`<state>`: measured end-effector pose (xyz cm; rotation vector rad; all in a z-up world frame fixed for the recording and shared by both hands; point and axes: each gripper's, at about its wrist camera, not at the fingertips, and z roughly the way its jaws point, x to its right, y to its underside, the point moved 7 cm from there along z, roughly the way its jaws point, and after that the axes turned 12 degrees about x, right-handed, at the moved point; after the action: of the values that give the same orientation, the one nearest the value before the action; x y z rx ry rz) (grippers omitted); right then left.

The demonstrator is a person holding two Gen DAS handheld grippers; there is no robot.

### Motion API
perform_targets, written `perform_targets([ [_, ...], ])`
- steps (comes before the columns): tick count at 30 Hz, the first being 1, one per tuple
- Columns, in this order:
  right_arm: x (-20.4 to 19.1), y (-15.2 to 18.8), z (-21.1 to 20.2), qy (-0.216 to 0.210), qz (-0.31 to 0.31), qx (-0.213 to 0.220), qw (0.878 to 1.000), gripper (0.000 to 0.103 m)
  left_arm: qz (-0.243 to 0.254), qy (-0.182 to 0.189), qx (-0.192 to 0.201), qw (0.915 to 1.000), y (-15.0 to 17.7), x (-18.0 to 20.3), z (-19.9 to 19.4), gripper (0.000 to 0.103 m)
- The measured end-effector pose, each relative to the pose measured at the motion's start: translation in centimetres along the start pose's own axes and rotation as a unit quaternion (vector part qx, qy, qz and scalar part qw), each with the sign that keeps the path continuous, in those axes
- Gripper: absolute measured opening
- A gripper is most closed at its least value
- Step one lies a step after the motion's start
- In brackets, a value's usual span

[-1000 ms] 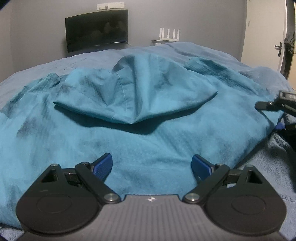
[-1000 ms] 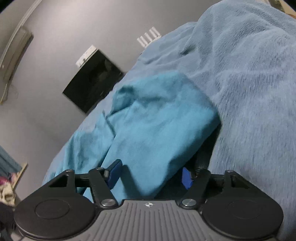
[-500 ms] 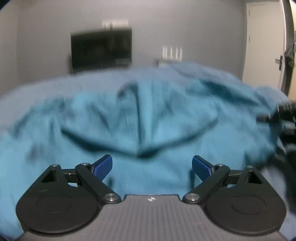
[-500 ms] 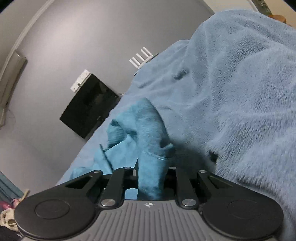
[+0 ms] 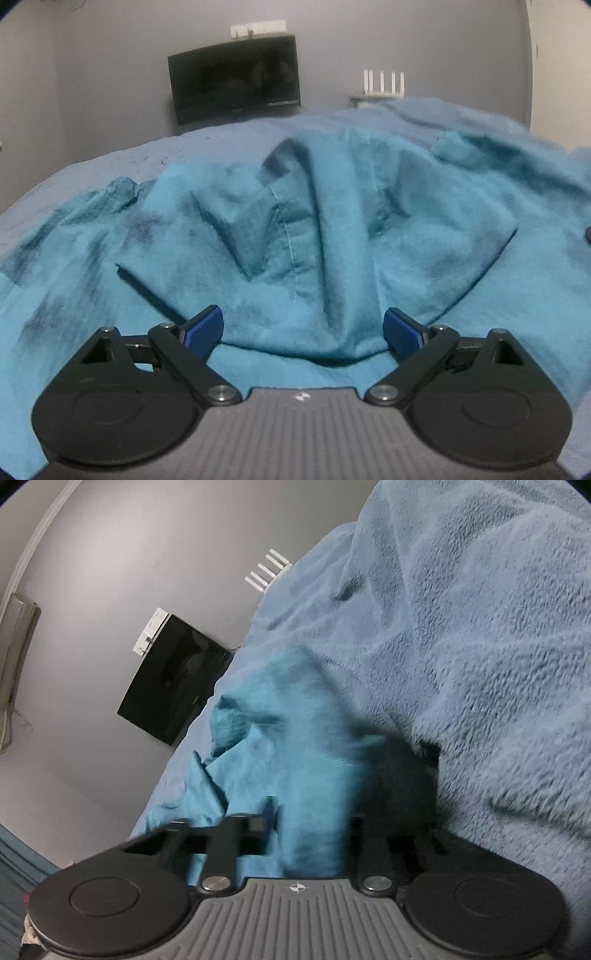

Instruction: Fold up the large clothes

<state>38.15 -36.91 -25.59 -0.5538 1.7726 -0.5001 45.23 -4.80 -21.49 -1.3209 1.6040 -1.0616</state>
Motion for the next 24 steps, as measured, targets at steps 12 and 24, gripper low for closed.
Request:
perform_targets([
  [12,1.2,-0.3,-0.6,0.0,0.017,0.004,1.0,0.039,0.082,0.123,0.007,0.9889,2.6,7.3,-3.6,0.094],
  [24,1.9,0.2,-0.1,0.012,0.035,-0.002,0.999,0.031,0.092,0.128,0.053,0.9861,0.0,6.9,-5.2,0.094],
])
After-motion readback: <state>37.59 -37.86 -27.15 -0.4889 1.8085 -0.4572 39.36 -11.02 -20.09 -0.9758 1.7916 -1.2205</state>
